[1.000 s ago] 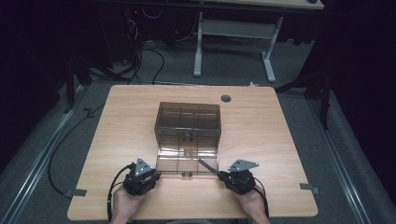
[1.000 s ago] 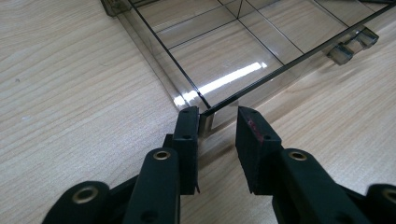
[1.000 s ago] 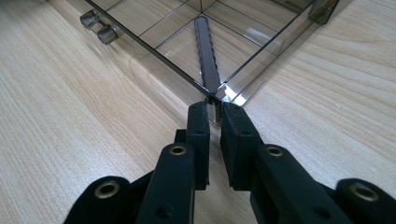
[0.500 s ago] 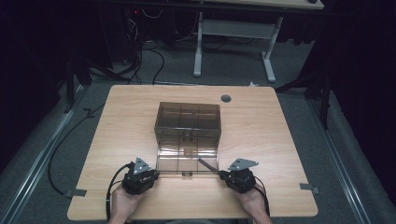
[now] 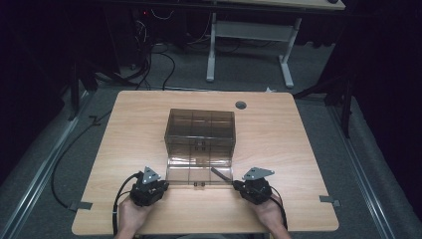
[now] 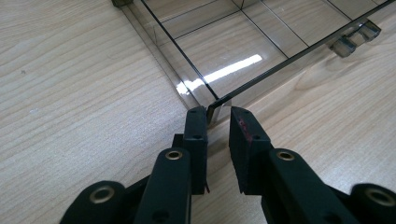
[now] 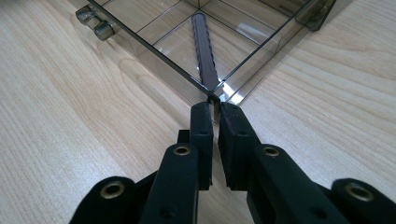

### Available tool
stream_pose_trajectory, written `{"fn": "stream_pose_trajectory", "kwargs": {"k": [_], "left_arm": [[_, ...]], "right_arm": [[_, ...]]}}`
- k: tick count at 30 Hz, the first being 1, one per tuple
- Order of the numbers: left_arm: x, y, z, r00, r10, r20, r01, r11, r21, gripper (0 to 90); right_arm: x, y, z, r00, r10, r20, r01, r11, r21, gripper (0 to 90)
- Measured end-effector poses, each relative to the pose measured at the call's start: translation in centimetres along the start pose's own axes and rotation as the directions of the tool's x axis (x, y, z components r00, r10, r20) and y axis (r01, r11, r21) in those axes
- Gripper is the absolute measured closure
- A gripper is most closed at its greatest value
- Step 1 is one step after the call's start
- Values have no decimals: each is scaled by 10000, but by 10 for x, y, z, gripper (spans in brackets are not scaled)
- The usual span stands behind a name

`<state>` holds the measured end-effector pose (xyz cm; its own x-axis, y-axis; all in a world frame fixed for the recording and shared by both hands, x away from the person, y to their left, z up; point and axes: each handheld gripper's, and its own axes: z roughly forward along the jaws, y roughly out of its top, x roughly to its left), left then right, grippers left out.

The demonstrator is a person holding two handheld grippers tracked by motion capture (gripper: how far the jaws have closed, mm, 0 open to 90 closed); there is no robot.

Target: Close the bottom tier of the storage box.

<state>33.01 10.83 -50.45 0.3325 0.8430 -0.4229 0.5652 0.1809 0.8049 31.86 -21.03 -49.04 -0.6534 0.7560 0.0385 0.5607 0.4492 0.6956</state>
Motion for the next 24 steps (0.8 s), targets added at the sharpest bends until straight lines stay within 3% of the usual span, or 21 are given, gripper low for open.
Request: {"fn": "stream_pose_trajectory", "kwargs": {"k": [12,24], "left_arm": [[1,4,5,10000,-12,10,12,10000,-5,760],[3,8,8,9991,-426,3,426,9991,19,756]], "right_arm": [[-3,3,2,9999,143,30,-143,9999,-19,843],[-5,6,4,9995,319,71,-319,9995,-19,844]]}}
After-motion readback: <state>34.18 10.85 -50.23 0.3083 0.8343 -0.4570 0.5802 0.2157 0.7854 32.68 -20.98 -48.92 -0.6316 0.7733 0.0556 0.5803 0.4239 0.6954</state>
